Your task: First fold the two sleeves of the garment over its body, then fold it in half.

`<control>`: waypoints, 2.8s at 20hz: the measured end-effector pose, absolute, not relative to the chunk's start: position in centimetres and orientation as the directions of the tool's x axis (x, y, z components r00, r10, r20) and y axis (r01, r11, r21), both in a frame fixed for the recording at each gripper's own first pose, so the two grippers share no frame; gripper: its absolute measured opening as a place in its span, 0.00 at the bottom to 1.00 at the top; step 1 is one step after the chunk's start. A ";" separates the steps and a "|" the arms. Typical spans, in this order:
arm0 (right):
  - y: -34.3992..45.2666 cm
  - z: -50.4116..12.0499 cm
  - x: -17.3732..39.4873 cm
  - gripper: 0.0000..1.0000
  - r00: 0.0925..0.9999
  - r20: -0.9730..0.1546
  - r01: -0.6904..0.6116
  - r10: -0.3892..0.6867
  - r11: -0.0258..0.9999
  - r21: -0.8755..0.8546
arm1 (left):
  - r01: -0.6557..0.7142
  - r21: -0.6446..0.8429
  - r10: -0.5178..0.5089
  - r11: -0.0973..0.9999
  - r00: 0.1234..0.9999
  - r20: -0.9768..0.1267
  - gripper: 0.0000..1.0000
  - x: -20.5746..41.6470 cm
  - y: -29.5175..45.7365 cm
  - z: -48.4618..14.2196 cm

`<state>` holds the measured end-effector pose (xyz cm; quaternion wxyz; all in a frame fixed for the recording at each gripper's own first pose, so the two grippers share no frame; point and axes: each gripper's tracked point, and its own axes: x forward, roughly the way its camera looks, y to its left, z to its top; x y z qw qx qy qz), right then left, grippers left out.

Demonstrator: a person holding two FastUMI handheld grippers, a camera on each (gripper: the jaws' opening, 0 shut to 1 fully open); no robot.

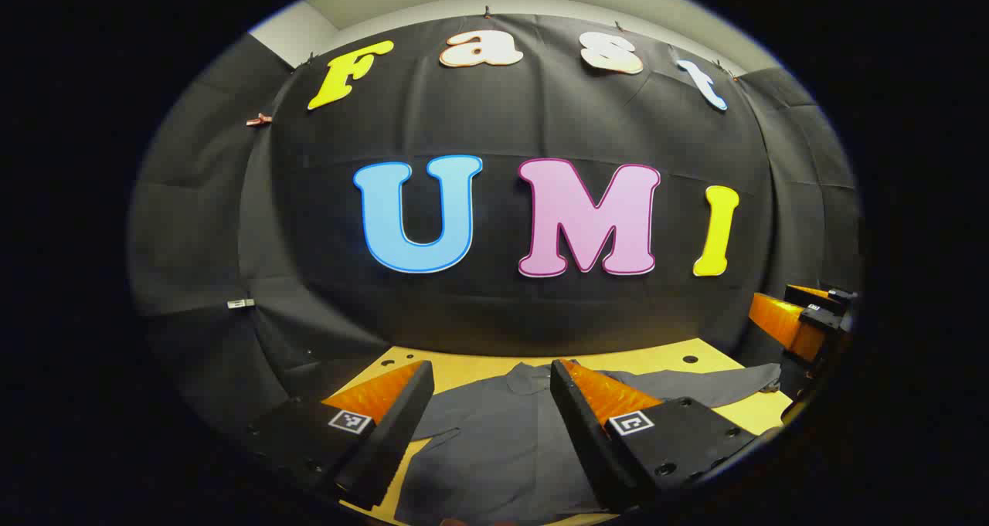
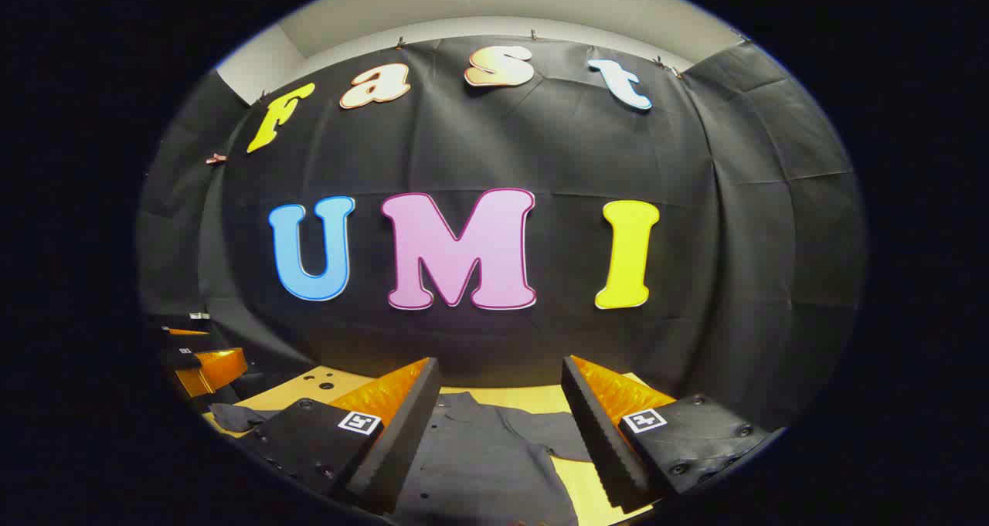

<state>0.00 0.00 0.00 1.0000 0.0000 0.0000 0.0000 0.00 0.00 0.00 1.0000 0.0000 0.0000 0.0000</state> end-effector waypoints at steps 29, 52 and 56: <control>-12.8 -10.0 4.3 0.97 0.938 -0.246 0.257 -0.244 0.966 0.020 | -0.011 0.039 0.016 0.999 0.990 -0.141 0.96 2.2 -1.7 -5.8; -37.8 -24.1 6.3 0.98 0.643 -0.481 0.640 -0.596 0.763 -0.090 | -0.101 0.071 0.117 0.992 0.949 -0.292 0.96 2.5 1.8 -9.8; -40.2 -28.2 7.4 0.98 0.607 -0.553 0.636 -0.571 0.766 -0.093 | -0.060 0.094 0.087 0.994 0.945 -0.316 0.94 2.3 0.6 -10.3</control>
